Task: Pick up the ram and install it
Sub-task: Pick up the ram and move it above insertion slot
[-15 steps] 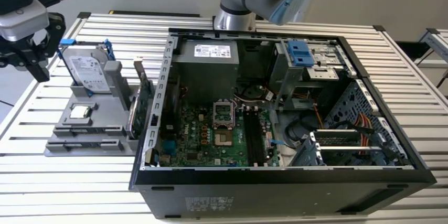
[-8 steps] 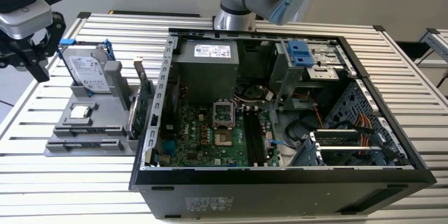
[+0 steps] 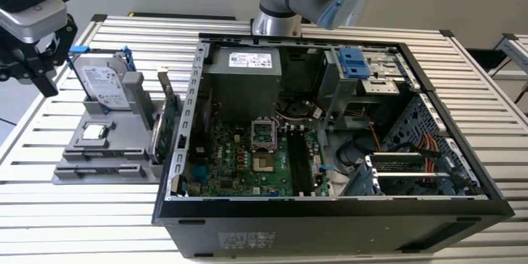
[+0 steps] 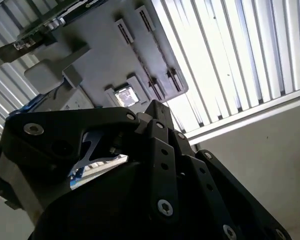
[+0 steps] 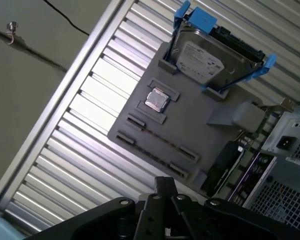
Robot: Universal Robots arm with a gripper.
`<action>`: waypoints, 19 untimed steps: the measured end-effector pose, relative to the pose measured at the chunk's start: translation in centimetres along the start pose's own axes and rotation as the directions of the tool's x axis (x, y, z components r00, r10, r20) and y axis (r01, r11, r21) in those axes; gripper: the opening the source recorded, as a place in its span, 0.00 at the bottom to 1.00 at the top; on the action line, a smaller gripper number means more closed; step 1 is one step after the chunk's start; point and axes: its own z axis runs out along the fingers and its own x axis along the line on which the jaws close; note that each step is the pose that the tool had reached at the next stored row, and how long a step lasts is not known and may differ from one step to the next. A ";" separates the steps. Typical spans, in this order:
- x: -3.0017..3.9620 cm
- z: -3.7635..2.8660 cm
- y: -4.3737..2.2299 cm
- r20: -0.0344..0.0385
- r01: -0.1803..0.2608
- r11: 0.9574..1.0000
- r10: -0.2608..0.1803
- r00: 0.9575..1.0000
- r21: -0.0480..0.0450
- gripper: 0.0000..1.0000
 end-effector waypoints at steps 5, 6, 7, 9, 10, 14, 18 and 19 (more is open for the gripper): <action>0.00 0.00 0.00 -0.002 0.049 0.999 -0.049 0.999 -0.001 0.00; 0.00 0.00 0.00 -0.003 0.060 0.998 -0.060 0.998 -0.001 0.00; 0.00 0.00 0.00 -0.003 0.070 0.998 -0.070 0.998 -0.001 0.00; 0.00 0.00 0.00 -0.004 0.091 0.996 -0.091 0.996 -0.001 0.00; 0.00 0.00 0.00 -0.005 0.101 0.995 -0.101 0.995 -0.001 0.00; 0.00 0.00 0.00 -0.007 0.153 0.988 -0.153 0.988 -0.002 0.00; 0.00 0.00 0.00 -0.009 0.194 0.981 -0.194 0.981 -0.003 0.00; 0.00 0.00 0.00 -0.010 0.204 0.979 -0.204 0.979 -0.003 0.00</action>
